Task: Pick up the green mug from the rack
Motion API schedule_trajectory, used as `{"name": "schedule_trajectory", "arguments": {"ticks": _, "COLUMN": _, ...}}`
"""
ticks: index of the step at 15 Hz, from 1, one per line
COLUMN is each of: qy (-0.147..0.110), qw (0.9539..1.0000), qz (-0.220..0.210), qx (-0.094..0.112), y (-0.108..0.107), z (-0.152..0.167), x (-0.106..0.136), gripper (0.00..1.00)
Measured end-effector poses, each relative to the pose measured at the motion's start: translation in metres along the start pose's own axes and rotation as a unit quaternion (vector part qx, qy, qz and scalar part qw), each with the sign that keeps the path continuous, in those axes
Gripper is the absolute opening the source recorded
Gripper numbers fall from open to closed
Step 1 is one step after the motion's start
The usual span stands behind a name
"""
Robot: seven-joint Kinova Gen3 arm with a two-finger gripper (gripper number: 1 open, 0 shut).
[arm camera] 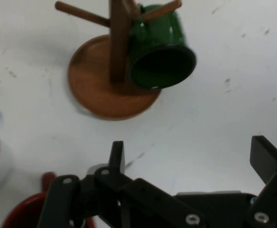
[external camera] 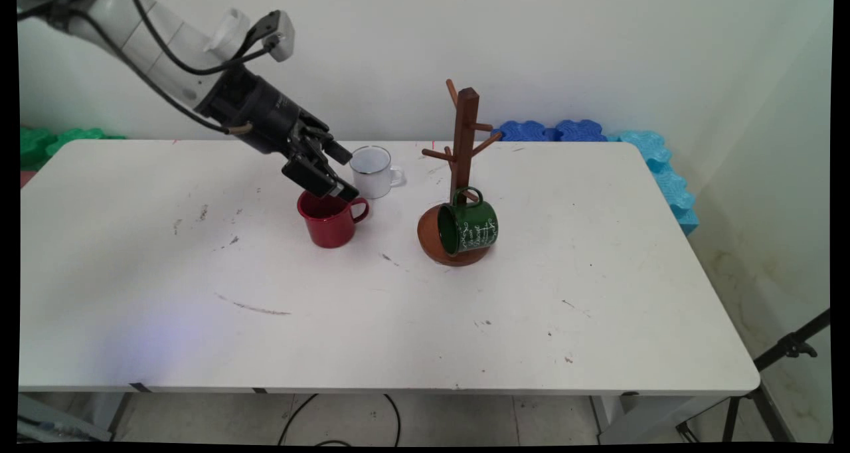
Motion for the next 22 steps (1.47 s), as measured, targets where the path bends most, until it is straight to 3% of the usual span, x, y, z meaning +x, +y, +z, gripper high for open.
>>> {"name": "schedule_trajectory", "arguments": {"ticks": 5, "qy": 0.045, "qw": 0.9974, "qz": -0.056, "qx": -0.004, "y": 0.018, "z": 0.021, "x": -0.020, "gripper": 1.00}}
{"name": "schedule_trajectory", "arguments": {"ticks": 11, "qy": 0.096, "qw": 0.9863, "qz": -0.134, "qx": 0.001, "y": 0.034, "z": 0.064, "x": -0.032, "gripper": 1.00}}
{"name": "schedule_trajectory", "arguments": {"ticks": 22, "qy": 0.153, "qw": 0.9686, "qz": -0.196, "qx": 0.004, "y": 0.046, "z": 0.145, "x": -0.043, "gripper": 1.00}}
